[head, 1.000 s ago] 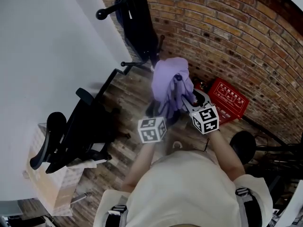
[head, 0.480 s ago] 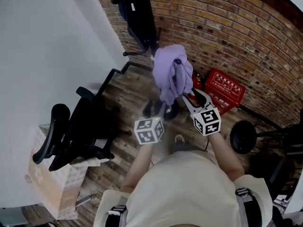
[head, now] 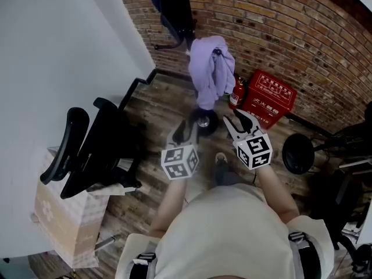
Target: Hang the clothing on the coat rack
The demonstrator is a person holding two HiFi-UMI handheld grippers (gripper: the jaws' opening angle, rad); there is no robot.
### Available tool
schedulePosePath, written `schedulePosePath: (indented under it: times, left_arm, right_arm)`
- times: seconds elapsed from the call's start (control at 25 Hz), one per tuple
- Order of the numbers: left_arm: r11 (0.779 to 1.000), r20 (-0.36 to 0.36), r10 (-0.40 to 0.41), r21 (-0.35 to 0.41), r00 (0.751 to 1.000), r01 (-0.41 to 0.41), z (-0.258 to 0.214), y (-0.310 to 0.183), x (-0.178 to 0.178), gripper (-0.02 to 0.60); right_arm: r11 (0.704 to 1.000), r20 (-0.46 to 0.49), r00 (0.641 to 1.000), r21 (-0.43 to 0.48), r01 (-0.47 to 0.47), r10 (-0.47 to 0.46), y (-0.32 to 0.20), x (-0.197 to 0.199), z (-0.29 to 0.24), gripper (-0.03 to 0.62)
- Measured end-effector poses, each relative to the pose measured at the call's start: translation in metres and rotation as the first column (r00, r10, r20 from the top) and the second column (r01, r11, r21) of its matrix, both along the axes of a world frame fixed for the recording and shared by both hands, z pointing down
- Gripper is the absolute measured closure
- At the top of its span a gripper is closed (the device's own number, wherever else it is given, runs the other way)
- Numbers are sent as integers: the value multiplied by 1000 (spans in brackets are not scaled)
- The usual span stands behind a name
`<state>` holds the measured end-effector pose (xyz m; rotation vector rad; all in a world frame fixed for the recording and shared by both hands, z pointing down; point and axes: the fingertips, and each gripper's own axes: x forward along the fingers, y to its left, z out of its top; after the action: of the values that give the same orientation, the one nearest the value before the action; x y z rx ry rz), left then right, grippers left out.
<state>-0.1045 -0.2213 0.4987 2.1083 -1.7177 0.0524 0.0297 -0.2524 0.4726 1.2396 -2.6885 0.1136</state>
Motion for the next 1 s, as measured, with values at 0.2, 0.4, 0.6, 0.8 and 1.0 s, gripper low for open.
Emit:
schedulePosePath:
  times: [0.2, 0.4, 0.6, 0.8, 1.0]
  left_arm:
    - [999, -6, 3, 37, 1000, -3, -11, 38, -2, 490]
    - [998, -19, 8, 70, 1000, -7, -19, 70, -6, 532]
    - [996, -32, 4, 87, 999, -1, -23, 96, -8, 546]
    - [995, -43, 0, 103, 999, 5, -28, 110, -9, 551]
    - [994, -45, 2, 107, 999, 3, -31, 113, -8, 551]
  right_arm:
    - [1000, 5, 1000, 8, 2, -2, 40, -3, -5, 486]
    - [999, 8, 1000, 41, -5, 5, 69, -4, -15, 534]
    - [998, 17, 1000, 59, -11, 10, 92, -1, -22, 560]
    - [997, 19, 1000, 70, -12, 11, 107, 2, -24, 568]
    - [997, 33, 999, 75, -27, 25, 111, 7, -28, 571]
